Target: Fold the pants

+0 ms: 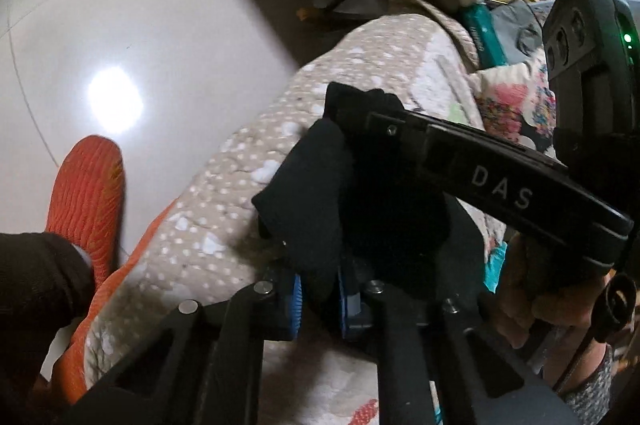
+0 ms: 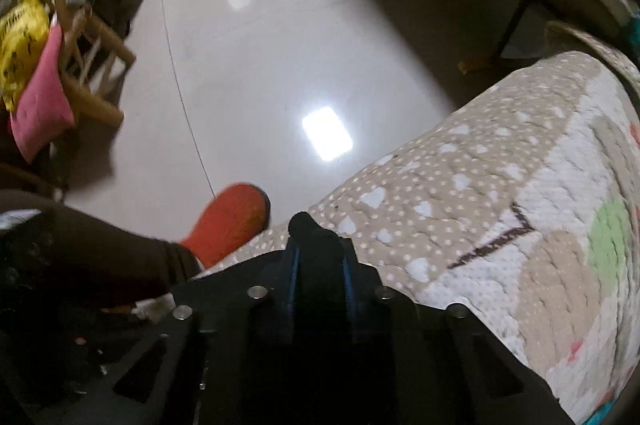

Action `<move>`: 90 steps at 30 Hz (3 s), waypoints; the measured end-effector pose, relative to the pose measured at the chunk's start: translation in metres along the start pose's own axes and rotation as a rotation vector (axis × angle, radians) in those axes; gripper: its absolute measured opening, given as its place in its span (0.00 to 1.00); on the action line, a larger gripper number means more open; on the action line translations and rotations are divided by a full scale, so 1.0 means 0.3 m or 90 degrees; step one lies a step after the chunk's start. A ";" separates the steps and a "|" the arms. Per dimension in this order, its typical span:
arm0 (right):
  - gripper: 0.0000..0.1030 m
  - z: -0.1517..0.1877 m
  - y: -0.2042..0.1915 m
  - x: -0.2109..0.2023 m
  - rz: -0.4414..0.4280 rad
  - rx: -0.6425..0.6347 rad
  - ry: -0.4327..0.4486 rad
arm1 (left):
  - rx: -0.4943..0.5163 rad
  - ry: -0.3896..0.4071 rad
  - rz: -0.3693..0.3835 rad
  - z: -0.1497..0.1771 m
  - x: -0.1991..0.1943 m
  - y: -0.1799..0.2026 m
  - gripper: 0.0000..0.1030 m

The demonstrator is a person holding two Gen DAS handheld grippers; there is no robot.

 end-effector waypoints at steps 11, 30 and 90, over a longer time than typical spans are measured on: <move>0.18 0.145 0.070 -0.260 0.003 0.081 0.127 | 0.114 0.009 0.039 0.087 -0.042 0.220 0.12; 0.38 0.976 0.556 -0.470 0.213 0.431 0.141 | 0.400 -0.167 0.013 0.500 0.145 0.535 0.48; 0.46 0.529 0.440 -0.533 0.125 0.413 0.283 | 0.178 0.037 -0.078 0.061 0.035 0.243 0.39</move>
Point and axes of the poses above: each gripper's, at about its wrist camera, not at the fingertips, and x roughly the way its jaws point, y to its right, z to its underside, the point moved 1 cm from there along x, roughly the way its jaws point, and after that the axes turned 4 degrees about -x, right-handed, at the moved point
